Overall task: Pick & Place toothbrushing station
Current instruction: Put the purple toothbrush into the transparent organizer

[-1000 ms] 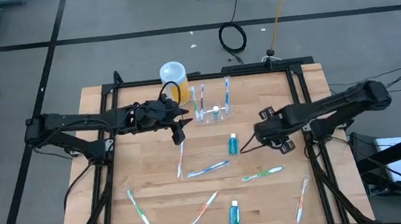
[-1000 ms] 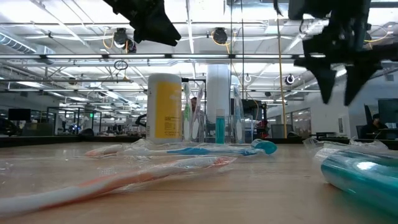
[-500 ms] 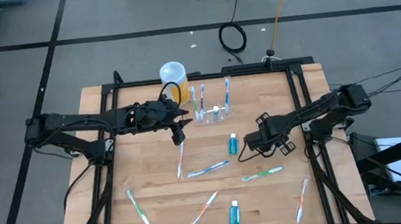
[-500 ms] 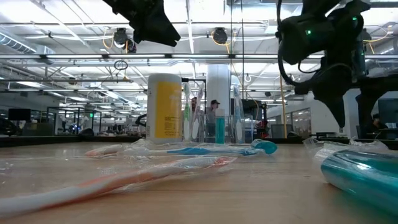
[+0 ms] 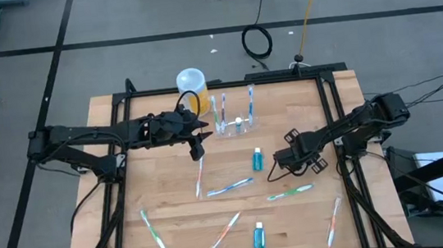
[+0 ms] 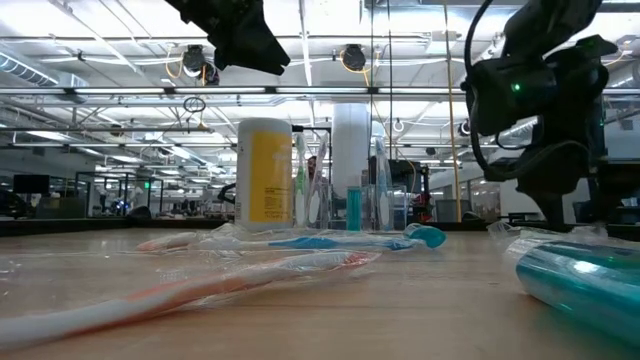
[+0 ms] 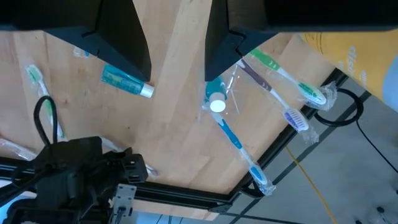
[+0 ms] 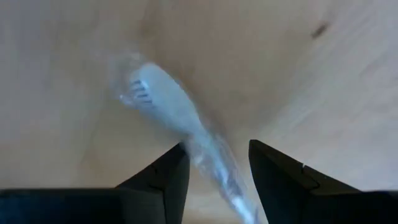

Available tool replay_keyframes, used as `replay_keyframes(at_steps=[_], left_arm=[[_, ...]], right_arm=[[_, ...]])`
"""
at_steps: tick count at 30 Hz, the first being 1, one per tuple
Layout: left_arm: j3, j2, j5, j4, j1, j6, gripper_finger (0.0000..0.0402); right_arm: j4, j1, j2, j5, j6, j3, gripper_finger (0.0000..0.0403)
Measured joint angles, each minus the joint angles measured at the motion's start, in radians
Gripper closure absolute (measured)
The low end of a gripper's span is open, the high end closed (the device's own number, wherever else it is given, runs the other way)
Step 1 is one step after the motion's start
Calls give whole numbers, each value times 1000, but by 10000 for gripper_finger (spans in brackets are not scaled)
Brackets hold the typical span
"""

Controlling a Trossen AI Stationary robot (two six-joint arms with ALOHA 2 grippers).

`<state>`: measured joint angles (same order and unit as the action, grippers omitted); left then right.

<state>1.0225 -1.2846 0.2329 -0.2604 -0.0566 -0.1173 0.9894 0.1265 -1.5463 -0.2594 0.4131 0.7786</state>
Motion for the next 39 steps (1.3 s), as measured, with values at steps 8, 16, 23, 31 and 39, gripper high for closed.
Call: replay_keyframes(at_steps=[8, 16, 23, 31, 39], left_arm=[[0, 0, 0, 0, 0, 2, 245], [0, 0, 0, 0, 0, 3, 245], [0, 0, 0, 1, 0, 4, 245], [0, 0, 1, 1, 0, 5, 245], [0, 0, 1, 2, 0, -15, 245]], right_arm=[[-51, 0, 3, 48, 0, -30, 257], [-68, 0, 0, 82, -13, -14, 356], [-103, 0, -1, 75, -136, 104, 382], [-224, -10, 31, -233, -22, 284, 390], [-536, -87, 239, -256, -13, 303, 378]])
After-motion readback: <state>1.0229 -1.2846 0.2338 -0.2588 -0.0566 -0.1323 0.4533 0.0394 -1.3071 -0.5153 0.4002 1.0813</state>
